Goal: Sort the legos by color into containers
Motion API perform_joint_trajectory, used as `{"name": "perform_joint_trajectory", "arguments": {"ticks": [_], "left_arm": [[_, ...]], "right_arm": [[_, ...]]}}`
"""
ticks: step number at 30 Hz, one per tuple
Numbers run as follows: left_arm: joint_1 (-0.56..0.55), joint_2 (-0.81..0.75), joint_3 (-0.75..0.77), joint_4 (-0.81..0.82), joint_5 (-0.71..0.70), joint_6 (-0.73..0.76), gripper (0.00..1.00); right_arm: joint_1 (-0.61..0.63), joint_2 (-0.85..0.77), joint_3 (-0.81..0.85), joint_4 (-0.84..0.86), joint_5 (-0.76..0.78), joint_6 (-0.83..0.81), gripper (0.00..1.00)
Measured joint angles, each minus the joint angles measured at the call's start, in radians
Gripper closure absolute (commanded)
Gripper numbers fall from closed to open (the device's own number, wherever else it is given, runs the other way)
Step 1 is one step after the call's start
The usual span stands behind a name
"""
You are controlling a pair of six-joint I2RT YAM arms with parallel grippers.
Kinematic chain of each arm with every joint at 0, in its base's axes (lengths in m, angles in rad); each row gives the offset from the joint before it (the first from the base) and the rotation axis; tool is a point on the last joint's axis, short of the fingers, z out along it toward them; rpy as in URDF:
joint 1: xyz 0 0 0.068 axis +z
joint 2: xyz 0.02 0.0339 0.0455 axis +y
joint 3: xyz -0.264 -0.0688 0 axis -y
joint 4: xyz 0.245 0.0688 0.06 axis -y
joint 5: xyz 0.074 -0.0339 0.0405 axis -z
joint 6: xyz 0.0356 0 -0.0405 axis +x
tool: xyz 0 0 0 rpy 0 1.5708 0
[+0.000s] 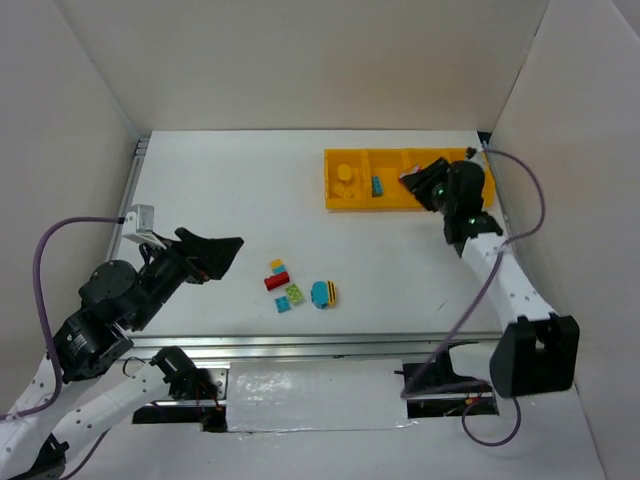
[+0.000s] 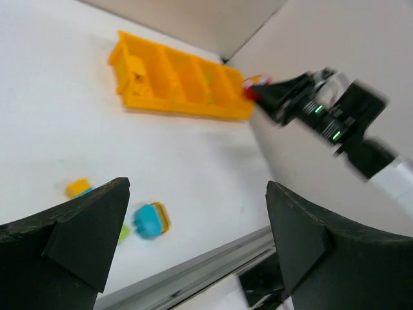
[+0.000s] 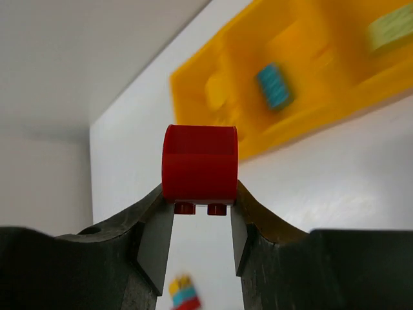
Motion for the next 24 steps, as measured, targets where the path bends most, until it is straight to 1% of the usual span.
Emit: {"name": "perform_joint_trajectory", "arguments": {"ticks": [1,3,5,7,12,15,19,22,23,24], "left_arm": [[0.0,-0.004,0.004,-0.034,-0.011,0.016,0.01],[0.0,-0.01,0.005,-0.097,-0.021,0.048,0.0],[0.0,-0.013,0.004,-0.15,-0.021,0.076,0.0],[0.0,-0.018,0.002,-0.191,-0.013,0.104,0.0],[0.0,-0.018,-0.001,-0.255,0.04,0.185,0.0],[0.0,-0.019,-0.003,-0.277,0.055,0.23,0.0],[0.001,-0.036,-0.03,-0.285,0.063,0.257,0.0],[0.0,-0.056,-0.047,-0.286,0.082,0.266,0.0],[0.0,-0.062,-0.049,-0.286,0.086,0.269,0.01],[0.0,-0.068,-0.051,-0.286,0.089,0.275,0.01]], "right_arm": [[-0.087,0.057,0.059,-0.032,0.031,-0.002,1.0],[-0.216,0.185,0.188,-0.083,0.076,0.001,1.0],[-0.303,0.305,0.312,-0.126,0.127,0.003,1.0],[-0.361,0.443,0.455,-0.181,0.156,0.004,1.0],[-0.418,0.777,0.822,-0.324,0.163,-0.027,1.0],[-0.429,0.898,0.951,-0.369,0.143,-0.061,1.0],[-0.431,0.979,1.042,-0.438,0.134,-0.095,0.97],[-0.431,0.996,1.069,-0.465,0.135,-0.107,0.81],[-0.431,0.996,1.074,-0.474,0.136,-0.109,0.59],[-0.431,0.996,1.078,-0.478,0.137,-0.112,0.46]]}}
